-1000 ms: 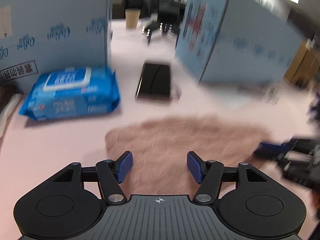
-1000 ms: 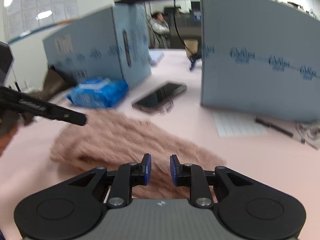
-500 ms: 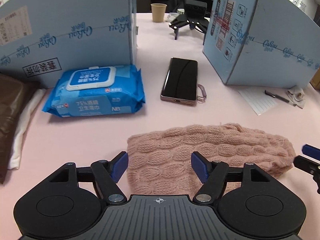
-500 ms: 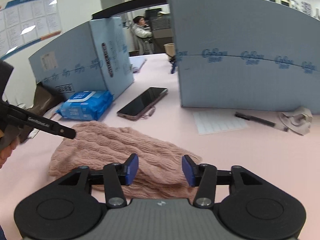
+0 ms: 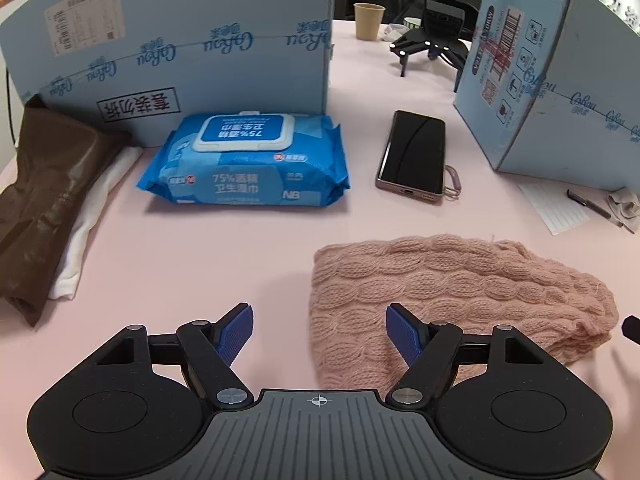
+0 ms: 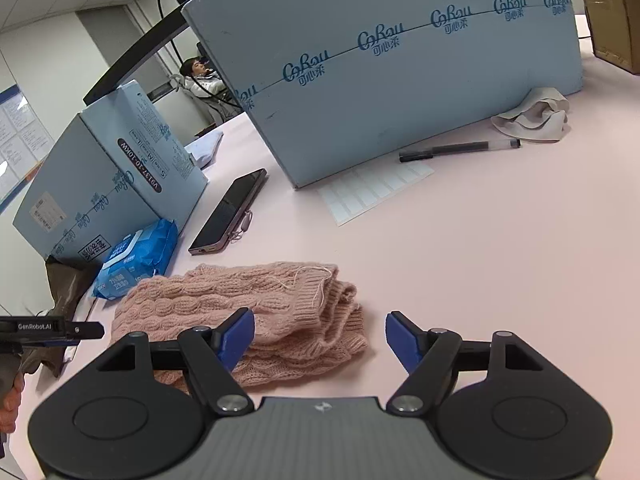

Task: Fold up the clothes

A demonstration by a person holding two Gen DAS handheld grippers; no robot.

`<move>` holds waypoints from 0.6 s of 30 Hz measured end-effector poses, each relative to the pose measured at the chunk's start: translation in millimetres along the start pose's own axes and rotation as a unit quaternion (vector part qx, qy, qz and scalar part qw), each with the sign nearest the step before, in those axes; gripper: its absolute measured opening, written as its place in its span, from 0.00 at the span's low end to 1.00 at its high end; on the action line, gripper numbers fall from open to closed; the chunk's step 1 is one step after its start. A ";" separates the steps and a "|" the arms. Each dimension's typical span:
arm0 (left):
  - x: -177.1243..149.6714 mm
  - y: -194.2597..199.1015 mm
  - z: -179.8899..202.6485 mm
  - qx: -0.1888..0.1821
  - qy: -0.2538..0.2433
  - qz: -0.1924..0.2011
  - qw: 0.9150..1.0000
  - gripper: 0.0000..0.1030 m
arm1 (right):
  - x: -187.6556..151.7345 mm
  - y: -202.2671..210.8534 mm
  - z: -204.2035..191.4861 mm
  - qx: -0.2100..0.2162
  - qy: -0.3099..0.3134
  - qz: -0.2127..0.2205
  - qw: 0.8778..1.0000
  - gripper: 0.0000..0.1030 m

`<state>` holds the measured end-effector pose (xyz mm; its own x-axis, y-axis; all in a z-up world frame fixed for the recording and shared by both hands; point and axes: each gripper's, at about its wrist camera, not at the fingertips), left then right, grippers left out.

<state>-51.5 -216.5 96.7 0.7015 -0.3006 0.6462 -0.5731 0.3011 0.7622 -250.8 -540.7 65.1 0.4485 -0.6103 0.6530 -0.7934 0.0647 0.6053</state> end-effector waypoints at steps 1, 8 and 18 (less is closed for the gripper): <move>-3.4 1.1 -4.4 0.004 0.004 0.005 1.000 0.73 | 0.1 2.1 0.3 -0.008 0.005 0.007 1.000 0.73; -42.3 -0.3 -41.6 0.101 0.031 0.094 0.990 0.83 | -11.1 8.6 4.2 -0.148 0.119 0.089 0.978 0.81; -74.0 -25.8 -103.7 0.220 0.095 0.090 0.967 0.96 | -42.6 -14.5 45.4 -0.250 0.128 0.078 0.956 0.91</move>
<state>-44.7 -108.2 25.1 0.6149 -0.0955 0.7828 -0.7885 -0.0933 0.6080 -277.1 -551.5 7.9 0.4770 -0.3526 0.8050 -0.5918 0.5484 0.5909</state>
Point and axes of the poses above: each gripper's, at about its wrist camera, not at the fingertips, and y roughly against the way its jaws point, z to its right, x to its top, and after that the axes turned 6 degrees about z, right-handed
